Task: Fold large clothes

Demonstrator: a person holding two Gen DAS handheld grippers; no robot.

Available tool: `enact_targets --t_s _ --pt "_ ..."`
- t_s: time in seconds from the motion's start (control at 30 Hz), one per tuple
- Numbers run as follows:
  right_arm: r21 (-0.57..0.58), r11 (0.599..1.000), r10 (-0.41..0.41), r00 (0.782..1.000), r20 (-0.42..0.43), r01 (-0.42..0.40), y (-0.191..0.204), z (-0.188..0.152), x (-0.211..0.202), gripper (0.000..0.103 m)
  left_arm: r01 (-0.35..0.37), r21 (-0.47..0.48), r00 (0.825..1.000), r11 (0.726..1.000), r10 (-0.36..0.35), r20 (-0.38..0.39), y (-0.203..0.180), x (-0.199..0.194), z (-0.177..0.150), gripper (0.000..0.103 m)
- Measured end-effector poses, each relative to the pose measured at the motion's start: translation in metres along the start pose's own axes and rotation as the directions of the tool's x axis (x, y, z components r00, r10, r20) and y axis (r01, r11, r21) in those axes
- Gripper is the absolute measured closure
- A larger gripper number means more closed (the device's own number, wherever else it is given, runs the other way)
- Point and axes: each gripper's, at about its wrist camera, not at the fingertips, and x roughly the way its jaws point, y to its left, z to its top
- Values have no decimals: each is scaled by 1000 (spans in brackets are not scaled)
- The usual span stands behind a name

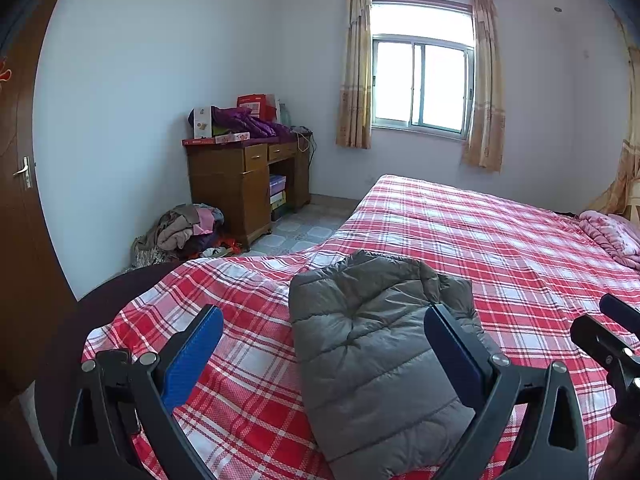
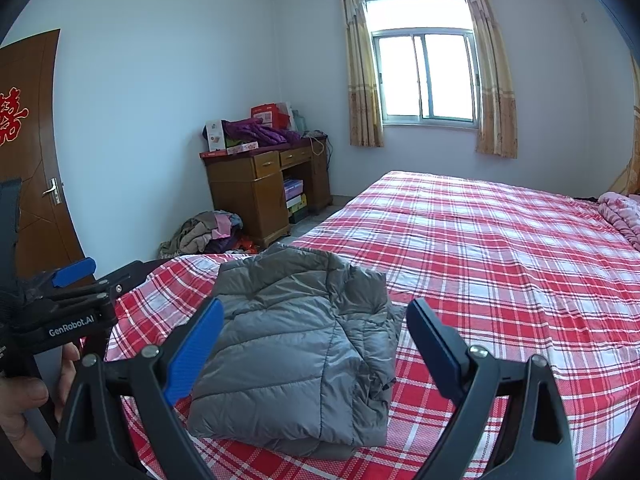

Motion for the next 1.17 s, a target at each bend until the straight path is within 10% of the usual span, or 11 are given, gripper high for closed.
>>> enact_targets --t_s 1.17 --pt "37 999 -4 999 37 3 -13 -3 -5 6 43 53 999 998 -41 -29 -14 12 -9 2"
